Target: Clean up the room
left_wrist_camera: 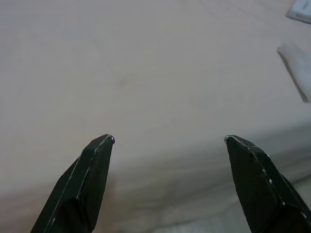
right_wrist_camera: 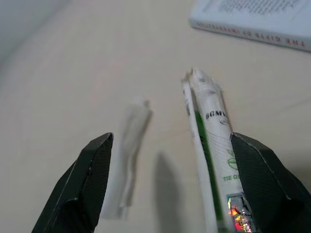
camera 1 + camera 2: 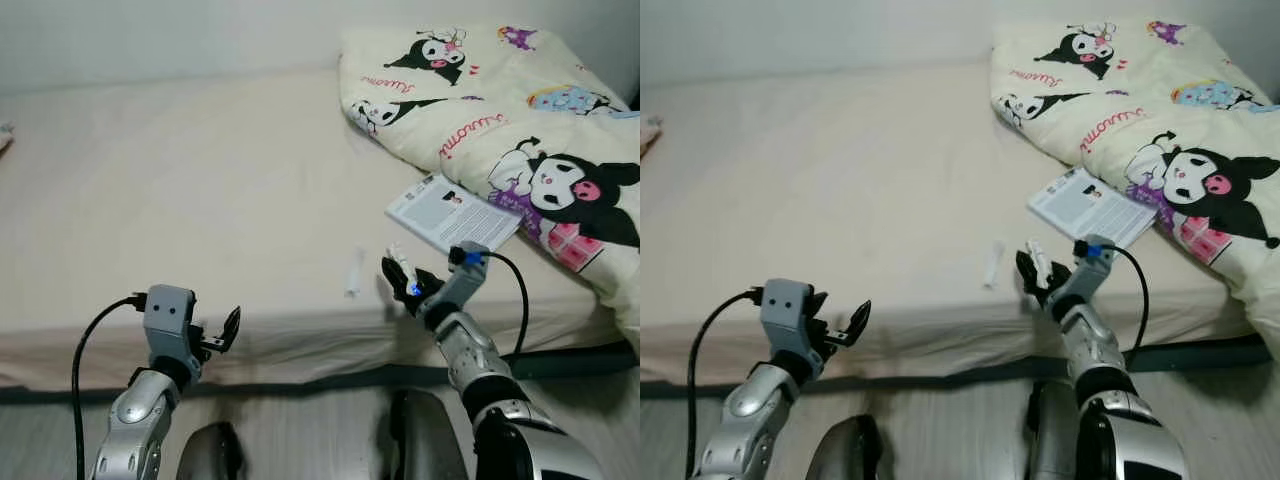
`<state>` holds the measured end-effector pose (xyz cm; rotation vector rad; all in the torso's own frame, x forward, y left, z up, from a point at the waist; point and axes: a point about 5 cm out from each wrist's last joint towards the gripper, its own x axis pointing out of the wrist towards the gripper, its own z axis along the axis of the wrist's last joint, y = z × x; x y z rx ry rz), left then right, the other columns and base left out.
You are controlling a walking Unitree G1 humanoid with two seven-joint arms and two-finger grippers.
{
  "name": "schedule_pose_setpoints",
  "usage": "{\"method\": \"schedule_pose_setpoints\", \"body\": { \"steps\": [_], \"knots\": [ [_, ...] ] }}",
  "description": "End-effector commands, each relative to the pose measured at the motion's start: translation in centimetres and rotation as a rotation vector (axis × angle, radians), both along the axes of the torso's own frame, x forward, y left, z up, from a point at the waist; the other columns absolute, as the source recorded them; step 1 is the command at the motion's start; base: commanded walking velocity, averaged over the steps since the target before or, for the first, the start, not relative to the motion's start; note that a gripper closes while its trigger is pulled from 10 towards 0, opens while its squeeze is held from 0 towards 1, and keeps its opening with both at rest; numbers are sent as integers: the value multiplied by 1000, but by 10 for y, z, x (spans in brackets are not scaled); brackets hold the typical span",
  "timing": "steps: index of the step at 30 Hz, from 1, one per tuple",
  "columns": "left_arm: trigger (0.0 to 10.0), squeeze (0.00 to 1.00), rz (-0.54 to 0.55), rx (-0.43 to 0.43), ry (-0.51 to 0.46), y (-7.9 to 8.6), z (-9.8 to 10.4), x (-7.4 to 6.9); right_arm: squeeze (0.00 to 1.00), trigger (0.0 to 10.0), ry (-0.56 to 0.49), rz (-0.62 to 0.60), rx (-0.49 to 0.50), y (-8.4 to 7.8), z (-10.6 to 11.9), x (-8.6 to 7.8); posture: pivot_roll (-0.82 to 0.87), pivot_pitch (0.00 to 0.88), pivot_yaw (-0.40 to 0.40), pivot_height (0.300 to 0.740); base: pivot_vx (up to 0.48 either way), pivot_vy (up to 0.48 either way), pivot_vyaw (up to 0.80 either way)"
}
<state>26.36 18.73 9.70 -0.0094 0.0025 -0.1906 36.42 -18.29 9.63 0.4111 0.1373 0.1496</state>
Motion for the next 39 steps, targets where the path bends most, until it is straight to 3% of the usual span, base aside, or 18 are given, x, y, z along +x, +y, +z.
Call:
{"method": "schedule_pose_setpoints", "body": {
  "steps": [1, 12, 19, 21, 26, 30, 33, 39],
  "knots": [
    [10000, 0, 12, 1, 38, 6, -2, -8, 0, 10000, 46, 9, -19, 9, -9, -3, 33, 291, 92, 451, 0, 0, 0],
    [10000, 0, -3, 0, 62, 1, 6, -17, 0, 10000, -28, 49, 22, 20, 12, 8, 39, 325, 89, 451, 0, 0, 0],
    [10000, 0, -9, -9, 84, -2, 11, -22, 0, 10000, -44, 113, 3, 37, 20, 13, 42, 336, 87, 451, 0, 0, 0],
    [10000, 0, -12, -11, 91, -2, 12, -23, 0, 10000, -18, 122, -74, 43, 20, 14, 40, 337, 88, 451, 0, 0, 0],
    [10000, 0, -16, -14, 103, -5, 12, -25, 0, 10000, -15, 146, -144, 50, 23, 16, 33, 345, 86, 451, 0, 0, 0],
    [10000, 0, -25, -22, 121, -8, 10, -26, 0, 10000, 27, 140, -384, 56, 24, 20, 22, 349, 80, 451, 0, 0, 0],
    [10000, 0, -26, -24, 126, -9, 10, -27, 0, 10000, 26, 143, -420, 59, 26, 21, 21, 350, 78, 451, 0, 0, 0],
    [10000, 0, -29, -27, 128, -11, 10, -27, 0, 10000, 4, 161, -396, 70, 31, 23, 22, 351, 76, 451, 0, 0, 0]
  ]
}}
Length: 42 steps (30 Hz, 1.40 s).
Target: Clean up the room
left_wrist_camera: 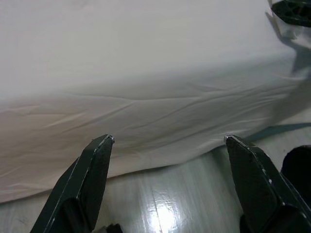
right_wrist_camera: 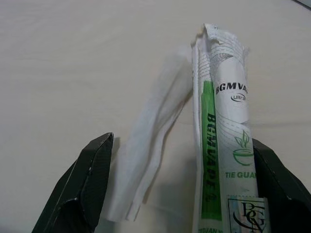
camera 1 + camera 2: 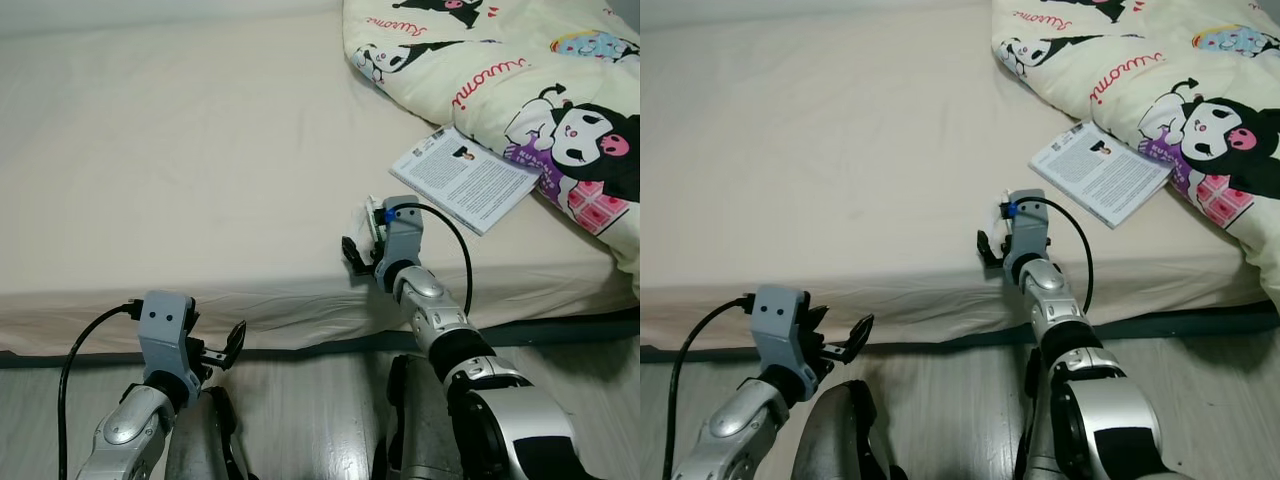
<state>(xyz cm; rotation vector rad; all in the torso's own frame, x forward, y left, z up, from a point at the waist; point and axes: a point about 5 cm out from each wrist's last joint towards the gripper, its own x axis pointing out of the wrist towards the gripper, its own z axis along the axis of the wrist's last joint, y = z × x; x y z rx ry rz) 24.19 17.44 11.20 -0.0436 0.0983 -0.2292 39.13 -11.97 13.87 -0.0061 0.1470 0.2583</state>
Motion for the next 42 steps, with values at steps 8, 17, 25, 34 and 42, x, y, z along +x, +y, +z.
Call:
{"method": "schedule_pose_setpoints", "body": {
  "steps": [8, 17, 25, 34, 42],
  "knots": [
    [10000, 0, 2, -6, 32, -1, -5, -3, 0, 10000, 68, 26, 15, 19, -12, -5, 16, 353, 70, 451, 0, 0, 0],
    [10000, 0, 8, -14, 39, -4, -8, -2, 0, 0, 93, 12, -62, 16, -20, -7, 9, 335, 60, 451, 0, 0, 0],
    [10000, 0, 17, -22, 26, -4, -8, 8, 0, 0, 101, -22, -61, 6, -19, -6, -9, 301, 47, 451, 0, 0, 0],
    [10000, 0, 25, -30, 4, -6, -8, 19, 0, 0, 80, -68, 11, -8, -13, -3, -19, 246, 34, 451, 0, 0, 0],
    [10000, 0, 53, -38, -109, -4, 17, 55, 0, 0, -178, 49, 428, -5, 47, 9, -20, 121, 23, 451, 0, 0, 0]
  ]
}}
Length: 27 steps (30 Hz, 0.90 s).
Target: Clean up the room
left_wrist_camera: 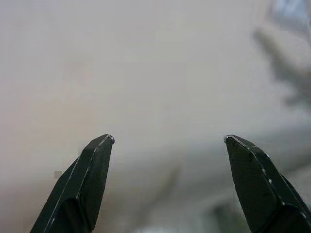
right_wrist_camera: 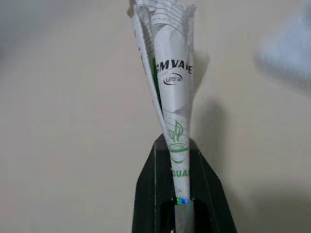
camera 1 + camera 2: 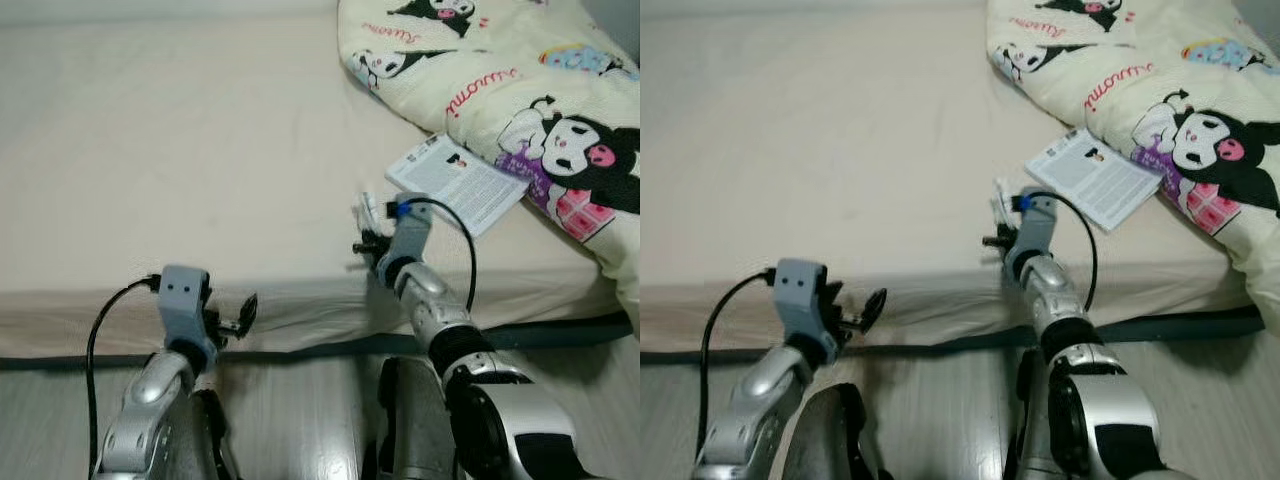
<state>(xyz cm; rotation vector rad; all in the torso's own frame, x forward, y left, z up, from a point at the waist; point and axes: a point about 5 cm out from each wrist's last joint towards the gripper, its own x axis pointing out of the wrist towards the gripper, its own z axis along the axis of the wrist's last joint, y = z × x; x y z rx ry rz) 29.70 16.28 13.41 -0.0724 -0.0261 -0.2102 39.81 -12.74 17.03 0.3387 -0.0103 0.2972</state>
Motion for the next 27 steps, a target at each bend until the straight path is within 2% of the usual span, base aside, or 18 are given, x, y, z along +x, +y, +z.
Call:
{"method": "schedule_pose_setpoints", "body": {
  "steps": [1, 3, 6, 9, 12, 13, 17, 19, 23, 27],
  "knots": [
    [10000, 0, 39, -1, -2, 9, -2, 6, 0, 0, -101, 46, 65, 5, 22, 2, -27, 94, 21, 451, 0, 0, 0],
    [10000, 0, 39, -1, -2, 9, -2, 6, 0, 0, -101, 46, 65, 5, 22, 2, -27, 94, 21, 451, 0, 0, 0],
    [10000, 0, 66, -16, -14, 8, 1, 20, 0, 0, -169, 121, 82, 10, 34, -1, -42, 38, 12, 456, 0, 0, 0],
    [10000, 0, 83, -24, -4, 6, 0, 24, 0, 0, -180, 141, 102, 11, 33, -3, -46, 13, 6, 461, 0, 0, 0],
    [10000, 0, 141, -41, 36, 5, -6, 30, 0, 0, -144, 175, 116, 10, 11, -13, -49, 0, -4, 476, 0, 0, 0],
    [10000, 0, 141, -41, 36, 5, -6, 30, 0, 0, -144, 175, 116, 10, 11, -13, -49, 0, -4, 476, 0, 0, 0],
    [10000, 0, 177, -12, 119, 9, -22, 28, 0, 0, -94, 209, 118, 15, -15, -29, -51, 0, -7, 496, -437, 0, 0],
    [10000, 0, 177, -30, 103, 11, -22, 27, 0, 0, -86, 217, 116, 16, -19, -31, -48, 0, -8, 501, -480, 0, 0],
    [10000, 0, 179, -54, 73, 14, -22, 24, 0, 0, -50, 238, 101, 20, -32, -37, -39, 0, -15, 516, 0, 0, 0],
    [10000, 0, 169, -59, 113, 12, -33, 23, 0, 0, 6, 275, 64, 23, -48, -43, -39, 0, -29, 536, -225, 0, 0]
  ]
}}
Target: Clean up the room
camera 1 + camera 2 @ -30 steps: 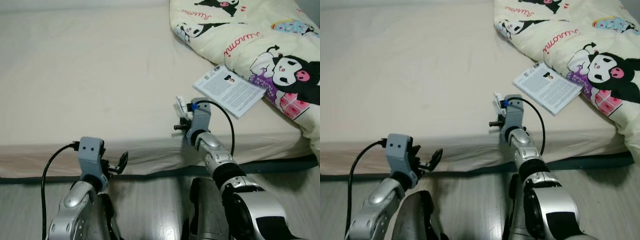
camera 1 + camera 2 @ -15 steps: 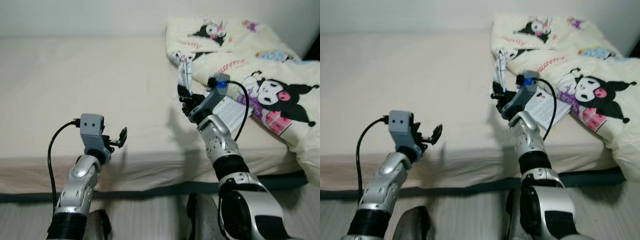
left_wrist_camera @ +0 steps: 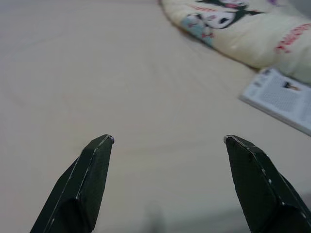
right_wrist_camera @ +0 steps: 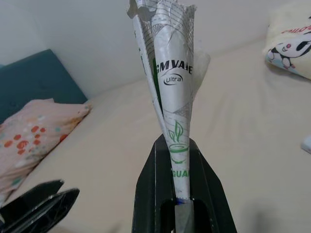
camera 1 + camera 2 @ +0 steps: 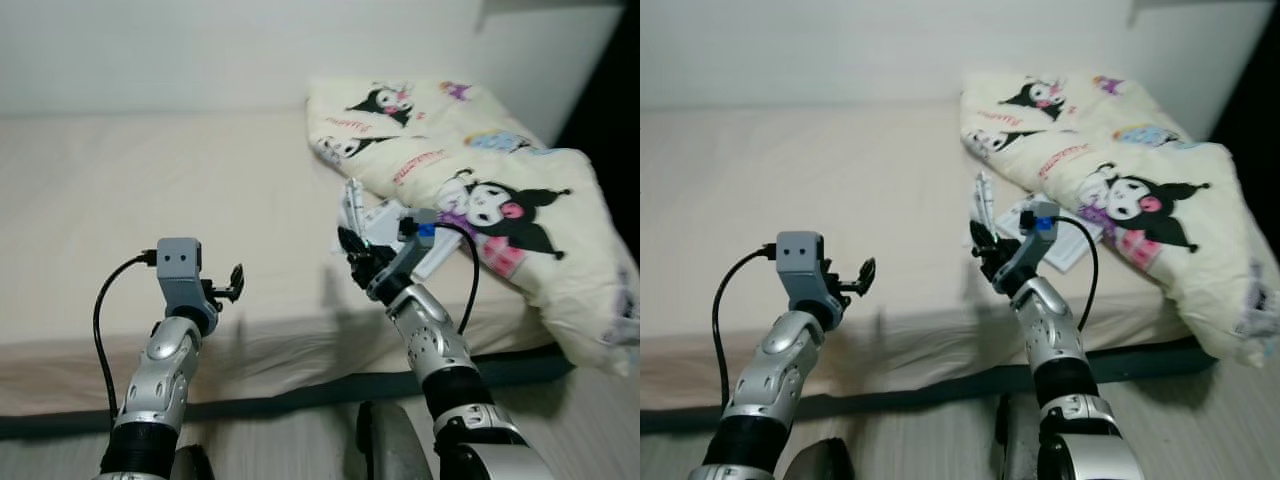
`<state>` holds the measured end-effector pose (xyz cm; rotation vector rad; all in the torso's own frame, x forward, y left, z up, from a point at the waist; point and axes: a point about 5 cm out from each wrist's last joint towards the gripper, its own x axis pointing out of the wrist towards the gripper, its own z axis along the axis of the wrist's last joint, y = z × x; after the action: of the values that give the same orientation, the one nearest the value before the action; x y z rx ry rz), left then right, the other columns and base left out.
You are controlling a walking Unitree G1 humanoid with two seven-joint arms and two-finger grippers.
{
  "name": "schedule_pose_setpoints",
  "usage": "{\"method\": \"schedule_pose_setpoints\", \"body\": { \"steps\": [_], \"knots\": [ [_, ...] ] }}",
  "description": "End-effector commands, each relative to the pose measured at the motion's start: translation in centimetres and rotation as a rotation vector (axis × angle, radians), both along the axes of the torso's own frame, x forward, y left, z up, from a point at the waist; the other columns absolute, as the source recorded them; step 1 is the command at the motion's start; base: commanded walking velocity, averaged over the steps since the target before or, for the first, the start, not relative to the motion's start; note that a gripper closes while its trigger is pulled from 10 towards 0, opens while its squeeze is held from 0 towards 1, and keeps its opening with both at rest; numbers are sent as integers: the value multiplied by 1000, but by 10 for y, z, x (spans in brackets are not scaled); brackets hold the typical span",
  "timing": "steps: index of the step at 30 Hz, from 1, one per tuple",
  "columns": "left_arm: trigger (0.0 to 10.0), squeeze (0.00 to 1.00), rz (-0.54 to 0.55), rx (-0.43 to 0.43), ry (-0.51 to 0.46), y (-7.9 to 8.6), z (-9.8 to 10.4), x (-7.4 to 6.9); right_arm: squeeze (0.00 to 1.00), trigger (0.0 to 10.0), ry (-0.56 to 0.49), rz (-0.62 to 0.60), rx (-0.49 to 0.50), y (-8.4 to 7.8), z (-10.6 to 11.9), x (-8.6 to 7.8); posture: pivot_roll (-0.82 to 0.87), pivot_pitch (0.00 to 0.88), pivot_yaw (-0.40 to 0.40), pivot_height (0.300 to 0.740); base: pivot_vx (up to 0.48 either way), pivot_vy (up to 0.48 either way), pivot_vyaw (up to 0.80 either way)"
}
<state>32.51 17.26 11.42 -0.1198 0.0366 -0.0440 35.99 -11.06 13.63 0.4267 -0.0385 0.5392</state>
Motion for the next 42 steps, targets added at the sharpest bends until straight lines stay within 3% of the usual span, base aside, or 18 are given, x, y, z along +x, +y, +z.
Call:
{"method": "schedule_pose_setpoints", "body": {
  "steps": [1, 4, 8, 9, 13, 14, 18, 19, 22, 30, 34, 38, 42],
  "knots": [
    [10000, 0, 6, -19, 38, 2, -13, -5, 0, 0, 55, 43, -38, 6, -14, -5, -39, 0, -29, 536, -420, 0, 0],
    [10000, 0, -7, -8, 62, 3, -23, -8, 0, 0, 109, 33, -76, 2, -27, -7, -47, 0, -36, 546, -140, 0, 0],
    [10000, 0, 33, 25, 167, 14, -55, -20, 0, 0, 230, -36, -211, -21, -60, -15, -46, 0, -53, 561, 0, 0, 0],
    [10000, 0, 33, 25, 167, 14, -55, -20, 0, 0, 230, -36, -211, -21, -60, -15, -46, 0, -53, 561, 0, 0, 0],
    [10000, 0, 121, 50, 323, 37, -97, -45, 0, 0, 368, -97, -265, -44, -92, -32, -51, 0, -67, 581, 0, 0, 0],
    [10000, 0, 121, 50, 323, 37, -97, -45, 0, 0, 368, -97, -265, -44, -92, -32, -51, 0, -67, 581, 0, 0, 0],
    [10000, 0, 190, 51, 485, 52, -131, -73, 0, 0, 506, -154, -305, -59, -121, -53, -51, 0, -72, 601, 0, 0, 0],
    [10000, 0, 190, 51, 485, 52, -131, -73, 0, 0, 506, -154, -305, -59, -121, -53, -51, 0, -72, 601, 0, 0, 0],
    [10000, 0, 221, 89, 626, 59, -155, -98, 0, 0, 653, -229, -355, -76, -150, -79, -48, 0, -75, 616, -317, 0, 0],
    [10000, 0, 231, 111, 732, 59, -173, -123, 0, 0, 814, -319, -401, -100, -176, -113, -53, 0, -69, 636, -480, 0, 0],
    [10000, 0, 220, 132, 841, 57, -191, -150, 0, 0, 981, -436, -405, -125, -198, -152, -53, 0, -72, 656, 0, 0, 0],
    [10000, 0, 173, 200, 954, 54, -204, -173, 0, 0, 1093, -450, -448, -127, -213, -181, -60, 0, -67, 681, 0, 0, 0],
    [10000, 0, 146, 228, 978, 52, -206, -179, 0, 0, 1112, -438, -476, -125, -217, -188, -60, 0, -67, 691, 0, 0, 0]
  ]
}}
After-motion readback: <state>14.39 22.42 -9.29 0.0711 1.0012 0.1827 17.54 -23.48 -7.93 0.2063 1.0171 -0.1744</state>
